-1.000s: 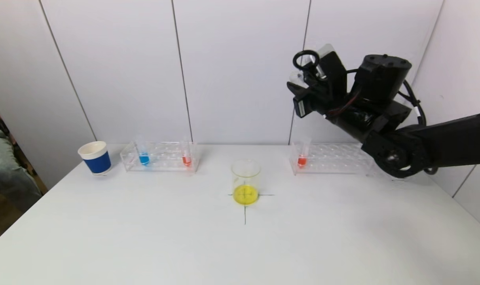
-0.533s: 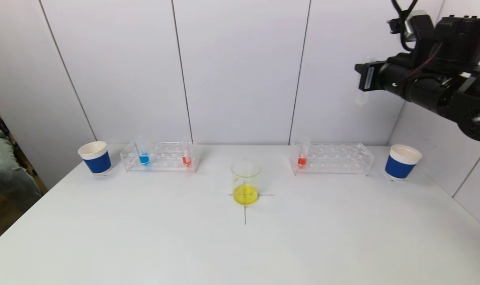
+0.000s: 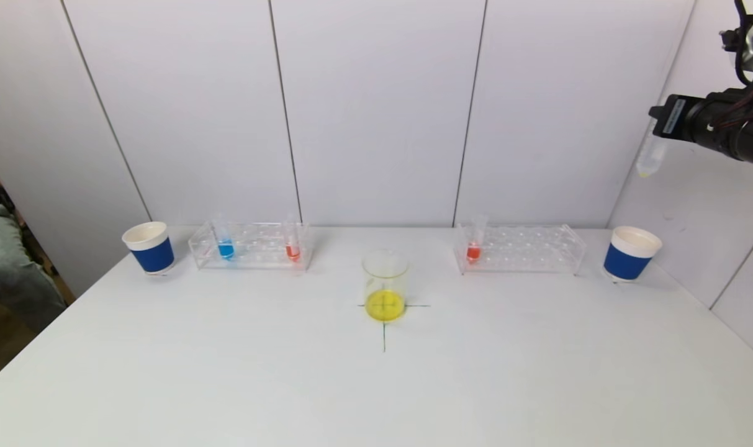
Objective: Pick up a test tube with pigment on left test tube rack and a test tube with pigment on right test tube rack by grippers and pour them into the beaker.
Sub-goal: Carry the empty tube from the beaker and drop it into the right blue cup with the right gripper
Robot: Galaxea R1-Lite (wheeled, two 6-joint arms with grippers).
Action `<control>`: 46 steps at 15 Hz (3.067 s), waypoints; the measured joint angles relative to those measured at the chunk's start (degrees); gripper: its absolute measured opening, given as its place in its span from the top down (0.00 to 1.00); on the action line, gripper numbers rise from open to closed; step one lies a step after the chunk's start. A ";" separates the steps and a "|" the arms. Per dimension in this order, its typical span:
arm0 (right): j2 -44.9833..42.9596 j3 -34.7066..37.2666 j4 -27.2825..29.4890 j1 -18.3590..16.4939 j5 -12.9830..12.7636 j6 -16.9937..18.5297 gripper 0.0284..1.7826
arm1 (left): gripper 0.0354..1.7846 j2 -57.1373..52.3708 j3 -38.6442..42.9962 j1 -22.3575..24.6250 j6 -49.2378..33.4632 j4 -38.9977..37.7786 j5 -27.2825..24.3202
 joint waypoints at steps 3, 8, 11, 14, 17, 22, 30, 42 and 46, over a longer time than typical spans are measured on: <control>2.07 -0.24 -1.02 -3.73 0.33 -0.02 0.75 | 0.01 0.00 0.00 0.02 0.00 0.00 0.02; 6.38 -0.59 -2.43 -7.62 0.69 -0.49 0.75 | 0.01 0.00 0.00 0.00 0.02 -0.02 0.02; 8.90 -0.44 -5.11 -7.95 0.88 -0.74 0.75 | 0.01 0.00 0.00 0.00 0.00 0.00 0.02; 11.58 0.11 -8.28 -7.94 0.89 -1.10 0.75 | 0.01 0.00 0.00 0.02 0.02 -0.02 0.02; 13.87 1.22 -10.56 -7.91 0.88 -1.21 0.75 | 0.01 0.00 0.00 0.02 0.02 -0.02 0.02; 16.74 5.01 -15.86 -7.83 0.88 -1.13 0.75 | 0.01 0.00 0.00 0.02 0.02 0.00 0.00; 21.44 9.16 -24.20 -8.61 1.05 -1.38 0.75 | 0.01 0.00 0.00 0.02 0.02 0.00 0.02; 24.23 11.85 -27.60 -9.05 1.02 -1.73 0.75 | 0.01 0.00 0.00 0.02 0.00 -0.02 0.00; 24.26 11.85 -27.62 -9.05 1.05 -2.29 0.75 | 0.01 0.00 0.00 0.02 0.02 0.00 0.02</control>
